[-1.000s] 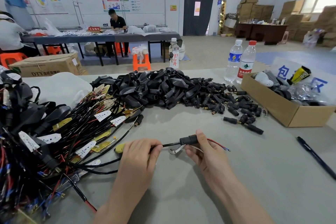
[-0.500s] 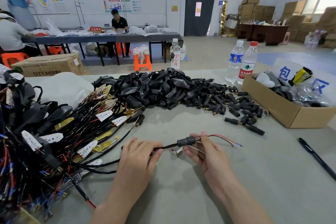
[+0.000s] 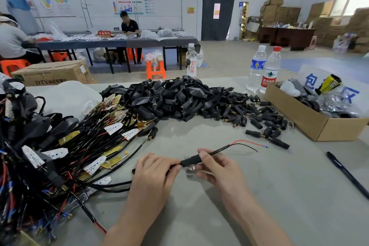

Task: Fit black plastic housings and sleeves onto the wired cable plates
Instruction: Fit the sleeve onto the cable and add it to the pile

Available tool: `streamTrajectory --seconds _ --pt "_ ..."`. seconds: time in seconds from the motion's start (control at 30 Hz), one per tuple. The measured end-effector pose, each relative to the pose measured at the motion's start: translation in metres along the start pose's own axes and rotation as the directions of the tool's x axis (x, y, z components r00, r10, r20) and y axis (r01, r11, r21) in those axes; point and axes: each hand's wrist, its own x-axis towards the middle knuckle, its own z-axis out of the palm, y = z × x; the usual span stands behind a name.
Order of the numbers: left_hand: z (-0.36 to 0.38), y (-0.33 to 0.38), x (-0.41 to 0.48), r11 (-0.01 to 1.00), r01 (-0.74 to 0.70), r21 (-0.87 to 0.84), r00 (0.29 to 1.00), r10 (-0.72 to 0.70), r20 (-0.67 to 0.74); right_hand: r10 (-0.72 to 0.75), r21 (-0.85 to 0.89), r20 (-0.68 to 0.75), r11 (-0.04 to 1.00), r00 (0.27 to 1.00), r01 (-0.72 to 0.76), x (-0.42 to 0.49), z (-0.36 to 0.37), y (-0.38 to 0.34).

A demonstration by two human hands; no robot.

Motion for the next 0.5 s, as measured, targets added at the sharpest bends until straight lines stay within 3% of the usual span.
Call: streamTrajectory --seconds 0.3,0.5 --pt "-0.0048 -0.0030 -0.0040 0.993 0.104 -0.050 0.978 -0.093 0.186 -0.038 -0.102 -0.171 0.995 0.985 0.021 0.0047 -0.0096 -0.0039" --pt "-0.0090 0.0016 -0.0021 0.988 0.138 -0.064 0.977 -0.126 0.172 -0.093 -0.152 -0.238 0.987 0.967 0.058 0.0058 -0.0114 -0.0057"
